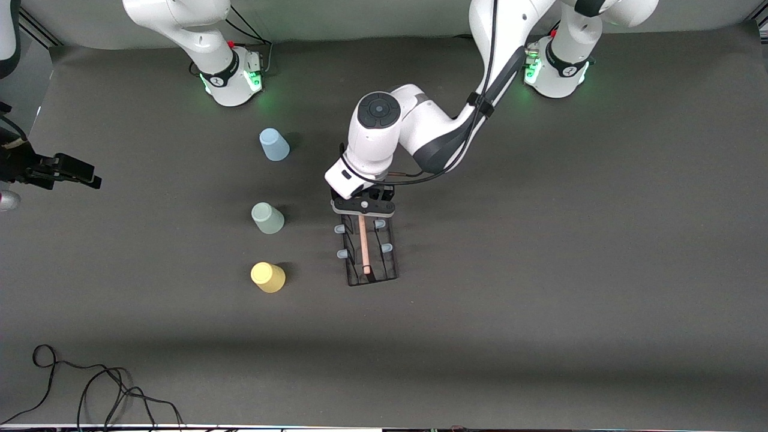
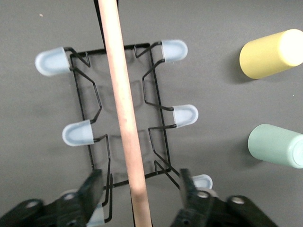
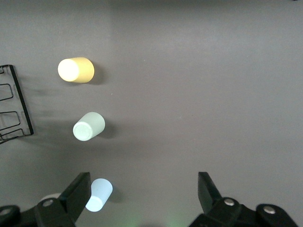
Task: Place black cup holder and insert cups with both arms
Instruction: 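Lower the holder beside the cups and open the left gripper, then withdraw the left gripper while the right gripper reaches the green cup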
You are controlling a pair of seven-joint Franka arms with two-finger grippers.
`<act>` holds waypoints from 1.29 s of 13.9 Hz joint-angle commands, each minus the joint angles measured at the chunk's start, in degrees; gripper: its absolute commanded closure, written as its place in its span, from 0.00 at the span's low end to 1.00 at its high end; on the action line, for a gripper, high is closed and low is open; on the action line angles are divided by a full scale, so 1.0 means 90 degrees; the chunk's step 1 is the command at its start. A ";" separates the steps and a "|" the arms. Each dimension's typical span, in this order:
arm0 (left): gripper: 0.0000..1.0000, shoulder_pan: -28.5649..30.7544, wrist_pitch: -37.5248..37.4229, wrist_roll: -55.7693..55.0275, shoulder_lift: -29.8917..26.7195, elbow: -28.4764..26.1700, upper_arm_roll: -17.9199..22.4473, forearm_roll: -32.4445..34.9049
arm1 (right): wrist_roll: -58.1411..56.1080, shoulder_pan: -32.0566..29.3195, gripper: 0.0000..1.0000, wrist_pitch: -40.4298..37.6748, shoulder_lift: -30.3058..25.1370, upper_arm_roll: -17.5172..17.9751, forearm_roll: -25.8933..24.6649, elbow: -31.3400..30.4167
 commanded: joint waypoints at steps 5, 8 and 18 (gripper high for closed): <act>0.00 0.0367 -0.1125 0.0116 -0.0947 0.0098 0.0103 0.0092 | 0.1905 0.1136 0.00 0.0427 -0.0118 -0.0002 -0.0044 -0.0621; 0.00 0.0894 -0.1594 0.0271 -0.1367 0.0021 0.0103 0.0130 | 0.2318 0.1604 0.00 0.1091 -0.0313 -0.0012 -0.0044 -0.1412; 0.02 0.3403 -0.3872 0.3640 -0.3036 -0.0798 0.0142 0.0140 | 0.3647 0.2514 0.00 0.5690 -0.0325 -0.0012 -0.0044 -0.4919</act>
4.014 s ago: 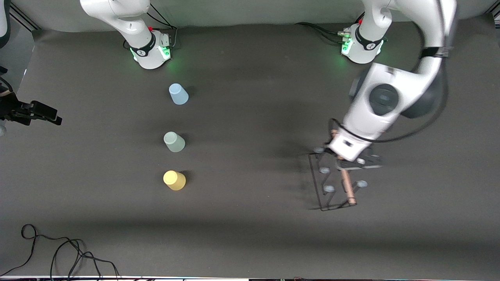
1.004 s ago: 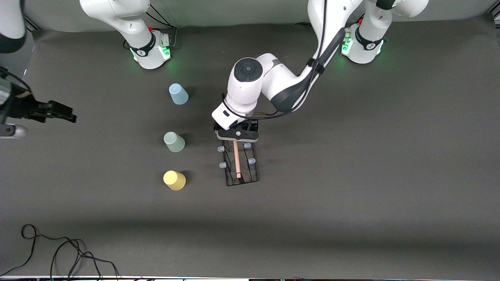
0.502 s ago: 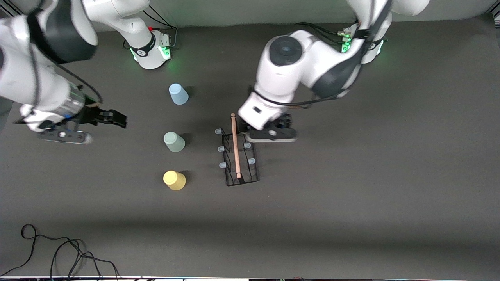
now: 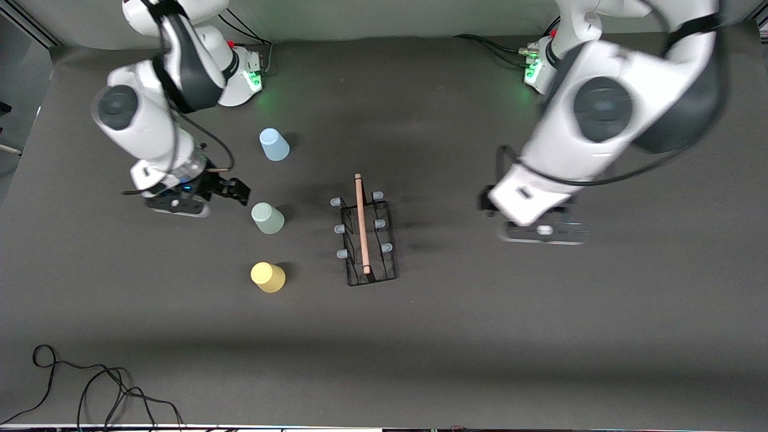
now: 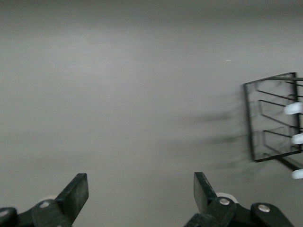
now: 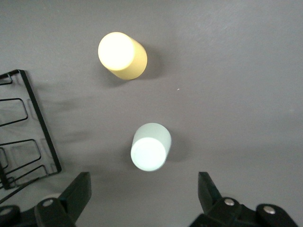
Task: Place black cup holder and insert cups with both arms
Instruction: 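Withdraw the left gripper while the right gripper reaches the green cup, then close the right gripper around the pale green cup, then carry the green cup with the right gripper onto a holder peg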
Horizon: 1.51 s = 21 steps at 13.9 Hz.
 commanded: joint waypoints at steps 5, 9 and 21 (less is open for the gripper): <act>0.04 0.1321 0.0575 0.1502 -0.1483 -0.1678 -0.0036 0.0144 | 0.0516 0.0260 0.00 0.2597 0.1131 -0.0054 -0.0049 -0.1083; 0.01 0.1752 0.0675 0.2206 -0.1817 -0.2022 -0.0036 0.0144 | 0.0713 0.0437 0.00 0.3125 0.1620 -0.0064 -0.0049 -0.1074; 0.01 0.2426 0.0616 0.2918 -0.2052 -0.2139 -0.0026 0.0154 | 0.1043 0.0476 1.00 0.0426 -0.0106 -0.0035 -0.0049 -0.0421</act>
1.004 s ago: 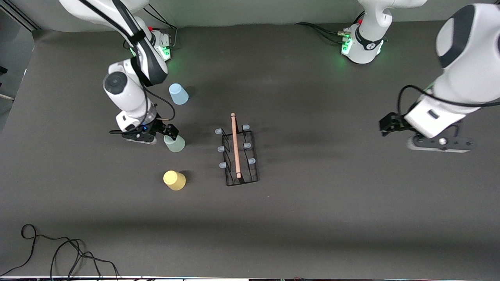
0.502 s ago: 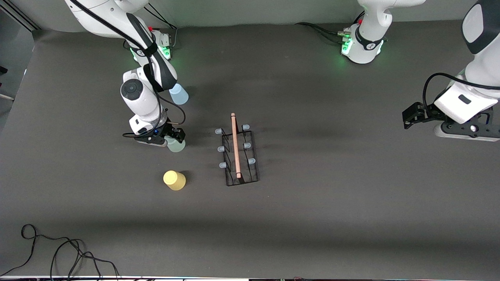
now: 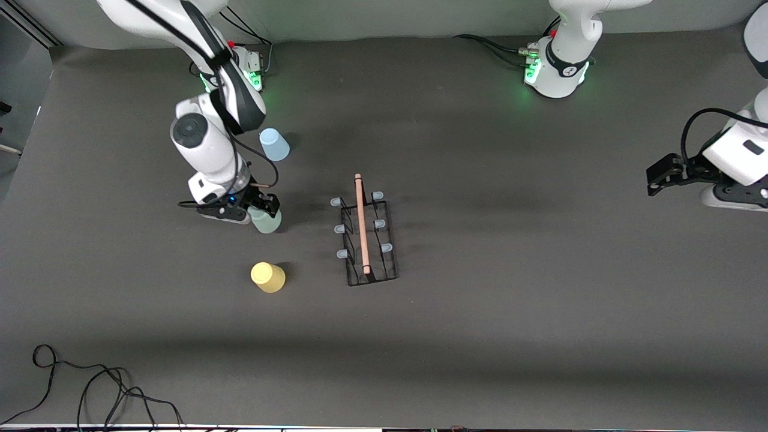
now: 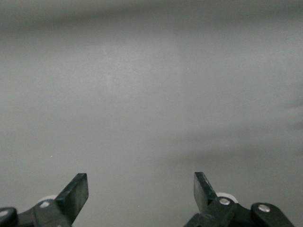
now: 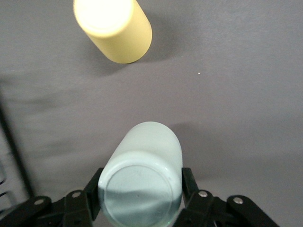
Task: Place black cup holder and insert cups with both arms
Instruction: 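Carry the green cup with the right gripper onto a holder peg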
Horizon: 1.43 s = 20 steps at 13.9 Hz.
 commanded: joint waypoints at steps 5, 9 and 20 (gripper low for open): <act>0.01 0.0104 -0.0143 0.0129 -0.0125 -0.0180 -0.0064 0.0067 | 0.2732 0.1302 1.00 -0.1762 -0.0354 0.0007 -0.0049 0.1586; 0.01 0.0075 -0.0123 -0.0328 -0.0076 -0.0141 -0.0083 -0.0001 | 0.3798 0.1822 1.00 -0.1753 0.0397 0.0007 -0.0107 0.2339; 0.00 0.0016 -0.0220 -0.0643 0.0295 0.0269 -0.0132 -0.0011 | 0.4102 0.2018 0.03 -0.1577 0.1239 0.0007 -0.0156 0.2799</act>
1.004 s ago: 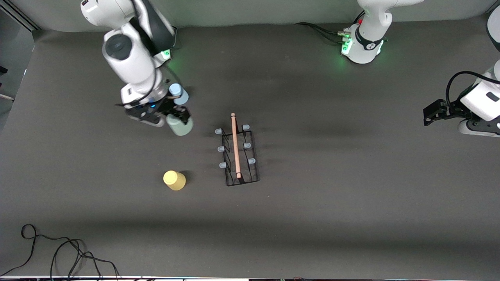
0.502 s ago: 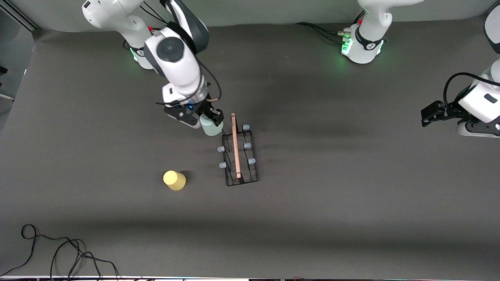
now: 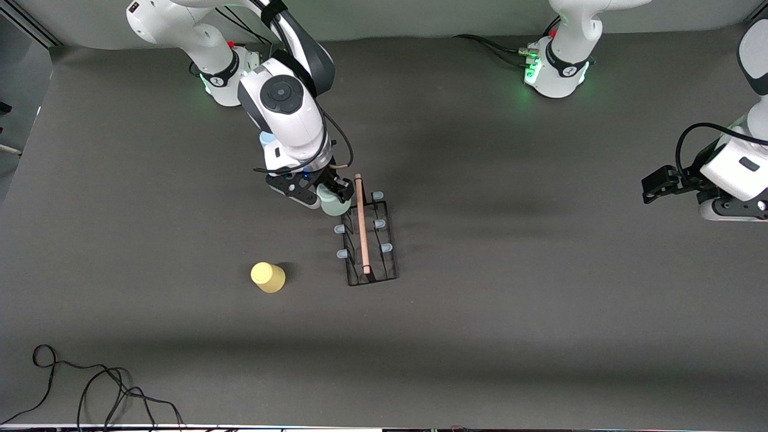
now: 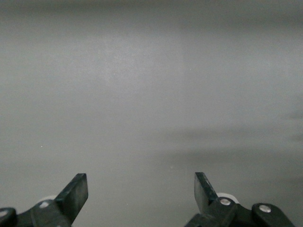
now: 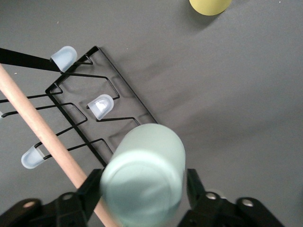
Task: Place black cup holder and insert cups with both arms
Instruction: 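Open the right gripper and move it toward the yellow cup, then lower the right gripper and close it around the yellow cup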
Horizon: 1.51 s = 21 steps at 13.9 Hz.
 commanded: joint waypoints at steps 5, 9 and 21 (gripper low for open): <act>0.00 -0.0029 -0.0240 -0.0094 0.0023 0.0164 0.0008 -0.0004 | -0.0589 -0.0016 0.01 -0.0361 -0.0103 -0.0421 -0.0163 0.0379; 0.00 -0.0029 -0.0260 -0.0095 0.0023 0.0155 0.0008 -0.0004 | -0.2853 -0.0025 0.00 -0.1204 -0.0055 -0.1553 -0.0115 0.0859; 0.00 -0.0029 -0.0250 -0.0105 -0.0006 0.0174 0.0008 -0.0004 | -0.5837 -0.0738 0.00 0.1140 0.1800 -0.2103 0.1741 0.0791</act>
